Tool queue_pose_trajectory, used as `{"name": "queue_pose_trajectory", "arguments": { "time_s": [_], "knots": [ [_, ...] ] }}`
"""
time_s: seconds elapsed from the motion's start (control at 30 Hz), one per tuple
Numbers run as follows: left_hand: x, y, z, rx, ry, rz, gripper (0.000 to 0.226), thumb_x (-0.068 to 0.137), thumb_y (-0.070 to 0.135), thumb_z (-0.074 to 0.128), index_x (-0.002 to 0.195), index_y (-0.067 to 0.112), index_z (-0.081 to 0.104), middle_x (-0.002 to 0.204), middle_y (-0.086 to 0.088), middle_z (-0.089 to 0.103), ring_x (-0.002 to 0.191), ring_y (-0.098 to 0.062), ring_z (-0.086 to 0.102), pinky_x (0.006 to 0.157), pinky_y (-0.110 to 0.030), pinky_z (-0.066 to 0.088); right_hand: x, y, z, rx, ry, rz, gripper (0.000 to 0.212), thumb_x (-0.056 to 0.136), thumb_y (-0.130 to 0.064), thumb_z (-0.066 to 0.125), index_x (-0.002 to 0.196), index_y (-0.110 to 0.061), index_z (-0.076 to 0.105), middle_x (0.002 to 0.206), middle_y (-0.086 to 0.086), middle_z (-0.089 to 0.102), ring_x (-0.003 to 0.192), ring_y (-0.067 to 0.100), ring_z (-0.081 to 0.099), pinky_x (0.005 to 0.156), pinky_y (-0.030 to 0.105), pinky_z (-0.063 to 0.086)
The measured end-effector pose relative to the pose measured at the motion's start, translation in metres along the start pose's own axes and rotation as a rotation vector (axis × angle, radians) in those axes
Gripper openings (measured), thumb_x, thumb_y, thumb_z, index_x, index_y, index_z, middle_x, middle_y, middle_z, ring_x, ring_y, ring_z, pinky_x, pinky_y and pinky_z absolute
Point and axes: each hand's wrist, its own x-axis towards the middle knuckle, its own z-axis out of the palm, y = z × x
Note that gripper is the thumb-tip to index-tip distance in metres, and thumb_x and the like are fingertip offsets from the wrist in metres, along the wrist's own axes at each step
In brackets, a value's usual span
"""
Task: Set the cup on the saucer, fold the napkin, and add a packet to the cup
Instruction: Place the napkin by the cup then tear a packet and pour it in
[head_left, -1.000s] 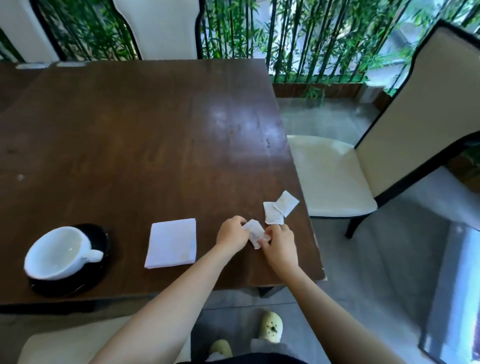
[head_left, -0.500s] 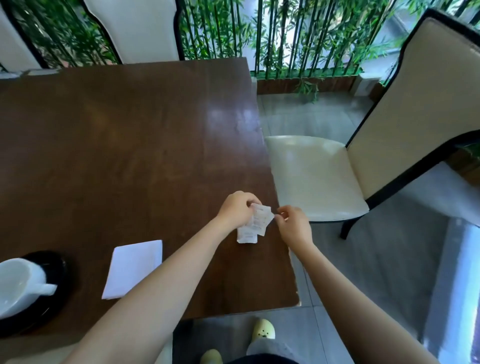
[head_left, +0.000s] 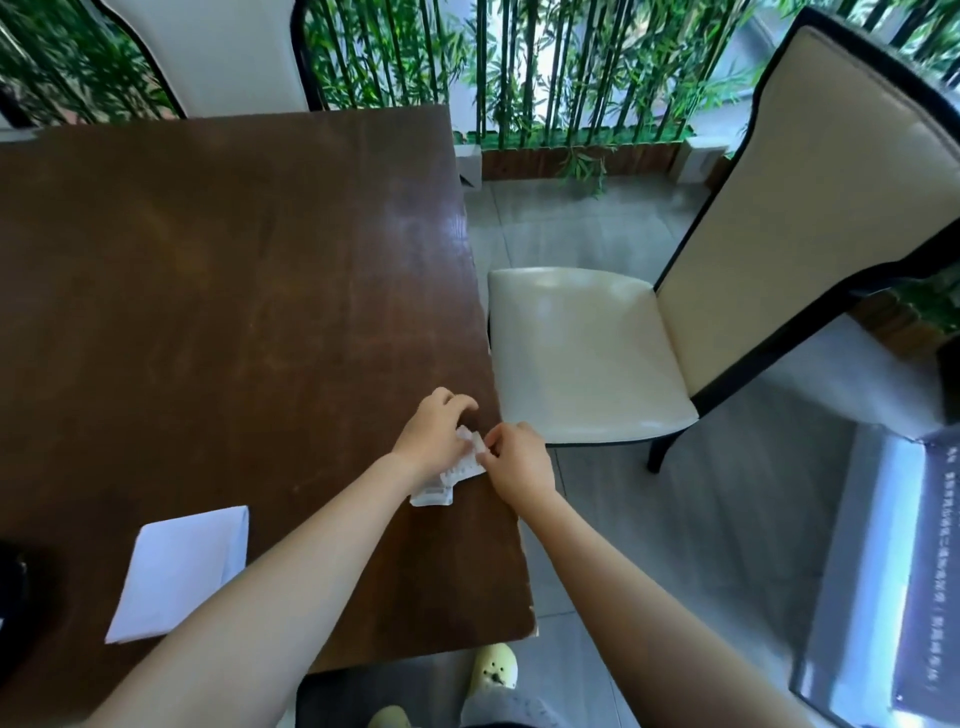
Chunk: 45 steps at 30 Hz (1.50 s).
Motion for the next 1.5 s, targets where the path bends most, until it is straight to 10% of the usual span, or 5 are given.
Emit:
{"name": "queue_pose_trajectory", "arguments": {
  "time_s": [0.6,0.97,1.1,1.3,1.5],
  "knots": [
    [-0.014,-0.002,-0.004,-0.239,0.043,-0.072,0.02,0.086,0.007,0.059,0.086,0.027,0.062,0.086,0.007,0.06,0.08,-0.009,0.056,0.06,-0.013,0.039,0.0,0.001,0.001,0.086,-0.002,-0.023,0.021,0.089,-0.029,0.059,0.096,-0.01,0.062,0.098,0.008,0.054,0.082,0.02,0.053,0.076,0.03,0.047],
    [-0.056,-0.025,-0.024,-0.507,0.201,-0.171,0.025,0.089,0.026,0.059,0.114,0.02,0.058,0.103,0.009,0.059,0.09,-0.005,0.058,0.065,-0.014,0.046,0.012,-0.035,-0.022,0.419,-0.267,-0.033,0.015,0.084,-0.016,0.066,0.073,-0.024,0.059,0.075,-0.004,0.063,0.061,0.006,0.059,0.049,0.012,0.049],
    [-0.075,-0.032,-0.012,-0.608,0.233,-0.31,0.023,0.089,0.025,0.06,0.111,0.018,0.058,0.106,0.001,0.064,0.093,-0.014,0.064,0.075,-0.033,0.059,0.015,-0.045,-0.015,0.269,-0.343,-0.069,0.004,0.082,-0.015,0.067,0.083,-0.015,0.063,0.083,0.001,0.064,0.068,0.011,0.06,0.06,0.022,0.052],
    [-0.079,-0.026,0.014,-0.571,0.283,-0.518,0.018,0.089,0.021,0.055,0.104,0.011,0.057,0.1,-0.003,0.062,0.069,-0.016,0.068,0.046,-0.015,0.051,0.015,-0.055,0.002,-0.048,-0.311,-0.175,0.014,0.086,-0.012,0.059,0.097,-0.008,0.067,0.107,0.01,0.066,0.094,0.024,0.062,0.072,0.028,0.046],
    [-0.074,-0.017,0.018,-0.384,0.279,-0.582,0.028,0.091,0.024,0.055,0.115,0.01,0.056,0.116,-0.009,0.048,0.092,-0.027,0.061,0.08,-0.043,0.057,0.019,-0.061,0.01,-0.294,-0.277,-0.24,0.02,0.089,-0.005,0.053,0.105,-0.009,0.064,0.116,0.012,0.056,0.1,0.027,0.057,0.08,0.031,0.047]
  ]
}}
